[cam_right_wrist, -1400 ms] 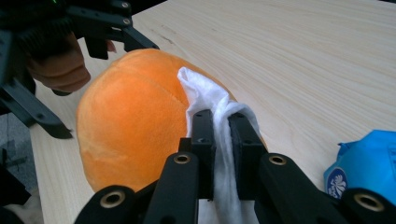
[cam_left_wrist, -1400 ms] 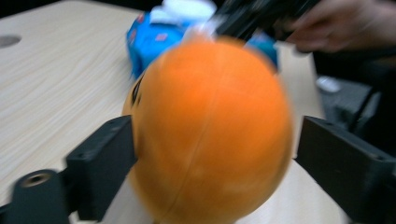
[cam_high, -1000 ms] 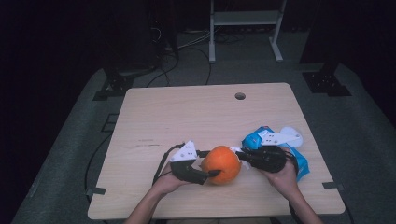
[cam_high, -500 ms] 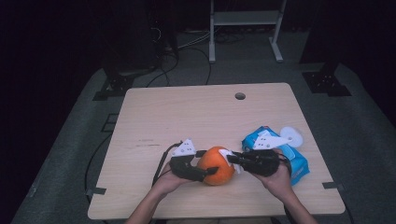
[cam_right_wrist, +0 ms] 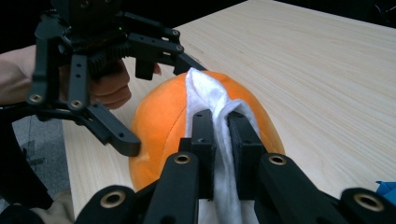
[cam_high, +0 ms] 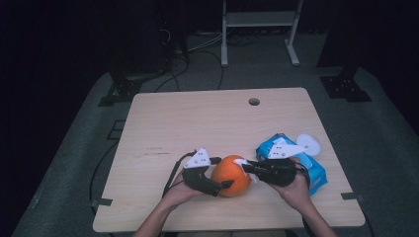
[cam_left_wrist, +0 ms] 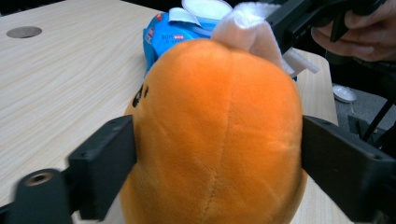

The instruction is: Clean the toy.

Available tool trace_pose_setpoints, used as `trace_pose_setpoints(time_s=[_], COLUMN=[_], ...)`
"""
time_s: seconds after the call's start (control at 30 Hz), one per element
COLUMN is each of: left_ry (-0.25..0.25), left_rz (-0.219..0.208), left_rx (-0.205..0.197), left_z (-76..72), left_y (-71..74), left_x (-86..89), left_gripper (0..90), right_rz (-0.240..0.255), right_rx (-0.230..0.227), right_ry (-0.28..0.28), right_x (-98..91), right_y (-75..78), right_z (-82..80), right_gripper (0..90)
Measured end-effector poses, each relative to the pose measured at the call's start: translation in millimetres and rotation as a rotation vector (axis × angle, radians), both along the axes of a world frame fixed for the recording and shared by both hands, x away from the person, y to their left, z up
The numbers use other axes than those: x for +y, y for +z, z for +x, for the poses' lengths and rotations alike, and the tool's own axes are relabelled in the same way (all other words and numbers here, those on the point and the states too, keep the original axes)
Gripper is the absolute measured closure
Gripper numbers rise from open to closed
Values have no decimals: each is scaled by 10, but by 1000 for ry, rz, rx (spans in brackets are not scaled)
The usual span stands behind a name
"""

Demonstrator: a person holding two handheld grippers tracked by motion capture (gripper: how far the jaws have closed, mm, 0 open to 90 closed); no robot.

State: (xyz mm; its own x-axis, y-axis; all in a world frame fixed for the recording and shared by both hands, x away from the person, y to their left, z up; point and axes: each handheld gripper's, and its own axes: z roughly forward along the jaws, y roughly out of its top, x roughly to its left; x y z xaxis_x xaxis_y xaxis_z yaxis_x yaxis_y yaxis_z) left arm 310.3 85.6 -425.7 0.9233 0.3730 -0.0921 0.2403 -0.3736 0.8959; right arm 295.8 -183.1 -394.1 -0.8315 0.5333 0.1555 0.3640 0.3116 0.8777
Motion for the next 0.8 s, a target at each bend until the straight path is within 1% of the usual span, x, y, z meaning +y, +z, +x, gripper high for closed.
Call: trace_pose_setpoints(time_s=[0.07, 0.13, 0.17, 0.2, 0.23, 0.3, 0.33, 0.37, 0.43, 0.47, 0.5, 0.53, 0.57, 0.6, 0.63, 0.67, 0.73, 0.8], left_ry=[10, 14, 20, 21, 17, 8, 5, 0, -13, -27, -44, -54, -54, -48, -44, -39, -22, -3], left_rz=[9, 8, -1, -4, -1, 10, 11, 9, 0, 1, -2, 2, 5, 3, 6, 15, 10, -1], left_rx=[-14, -20, -13, -10, -9, -18, -17, -15, -13, -15, -14, -23, -27, -27, -31, -36, -33, -19], left_z=[-14, -15, -18, -17, -23, -37, -41, -43, -50, -51, -55, -58, -57, -57, -60, -63, -63, -52], left_y=[-23, -45, -53, -58, -59, -49, -47, -49, -56, -54, -55, -53, -53, -55, -55, -51, -55, -66], left_x=[-10, -19, -26, -37, -52, -68, -65, -61, -61, -60, -62, -59, -59, -66, -76, -82, -92, -88], left_gripper=[217, 247, 254, 256, 257, 261, 264, 264, 263, 256, 241, 220, 217, 220, 228, 234, 239, 241], right_rz=[-6, -30, -31, -15, -17, -81, -96, -98, -88, -83, -78, -79, -77, -70, -67, -68, -73, -76], right_rx=[1, -20, -28, -22, -28, -85, -98, -101, -101, -94, -87, -83, -81, -69, -57, -56, -64, -69], right_ry=[0, 5, 16, 41, 60, 54, 49, 42, 13, -1, -14, -30, -41, -49, -52, -51, -45, -19], right_x=[12, 63, 94, 127, 174, 268, 284, 277, 215, 173, 129, 88, 48, 15, -4, -9, 15, 76], right_y=[10, 38, 53, 72, 90, 121, 132, 137, 134, 128, 120, 109, 95, 81, 71, 64, 78, 97], right_z=[-22, -74, -99, -122, -148, -200, -206, -194, -151, -124, -98, -76, -52, -35, -30, -32, -64, -109], right_gripper=[818, 820, 820, 820, 820, 820, 821, 821, 820, 820, 818, 817, 818, 818, 818, 819, 821, 822])
